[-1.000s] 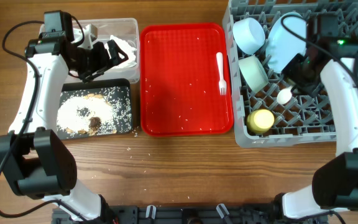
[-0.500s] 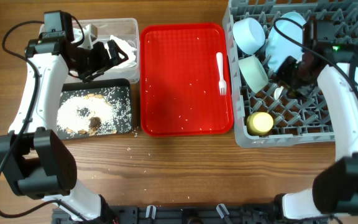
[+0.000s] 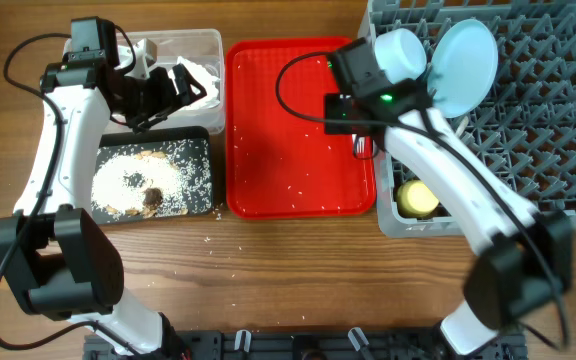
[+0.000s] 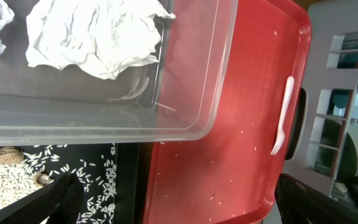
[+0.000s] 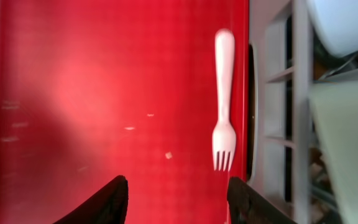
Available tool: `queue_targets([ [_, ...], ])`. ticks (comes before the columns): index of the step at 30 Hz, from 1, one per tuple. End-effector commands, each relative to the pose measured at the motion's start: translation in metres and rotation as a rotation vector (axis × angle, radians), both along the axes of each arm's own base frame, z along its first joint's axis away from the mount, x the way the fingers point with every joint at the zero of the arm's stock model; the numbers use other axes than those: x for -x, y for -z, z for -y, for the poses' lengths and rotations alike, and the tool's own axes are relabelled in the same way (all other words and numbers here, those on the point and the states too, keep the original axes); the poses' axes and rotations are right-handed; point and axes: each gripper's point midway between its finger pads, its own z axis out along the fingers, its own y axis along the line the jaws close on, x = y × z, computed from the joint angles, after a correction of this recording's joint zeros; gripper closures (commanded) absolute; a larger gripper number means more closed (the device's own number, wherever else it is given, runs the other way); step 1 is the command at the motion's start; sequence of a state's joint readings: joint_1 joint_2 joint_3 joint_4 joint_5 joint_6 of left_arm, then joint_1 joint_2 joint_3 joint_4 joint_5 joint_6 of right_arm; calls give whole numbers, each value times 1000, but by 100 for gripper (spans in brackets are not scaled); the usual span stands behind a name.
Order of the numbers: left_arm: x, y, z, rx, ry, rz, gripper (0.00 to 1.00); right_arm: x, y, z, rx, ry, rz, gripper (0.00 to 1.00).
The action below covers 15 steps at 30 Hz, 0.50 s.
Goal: Sort waste into correct bins and load items into the dishwasher rack
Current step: 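Reach the right gripper to the white fork on the red tray and grasp it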
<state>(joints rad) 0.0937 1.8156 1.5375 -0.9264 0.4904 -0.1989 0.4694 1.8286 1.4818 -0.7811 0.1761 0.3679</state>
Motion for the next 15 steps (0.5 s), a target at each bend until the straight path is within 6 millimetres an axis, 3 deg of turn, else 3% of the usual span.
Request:
queue_targets([
  [1, -1, -5, -2, -7, 3, 19, 0, -13, 45, 9, 114, 1, -40, 46],
  [4, -1, -5, -2, -7, 3, 19, 0, -18, 78, 19, 201, 21, -68, 46],
  [7, -1, -5, -2, -7, 3, 19, 0, -22, 99, 26, 266, 20, -82, 47],
  [15, -1, -5, -2, -7, 3, 19, 0, -21, 127, 30, 283, 22, -124, 46],
])
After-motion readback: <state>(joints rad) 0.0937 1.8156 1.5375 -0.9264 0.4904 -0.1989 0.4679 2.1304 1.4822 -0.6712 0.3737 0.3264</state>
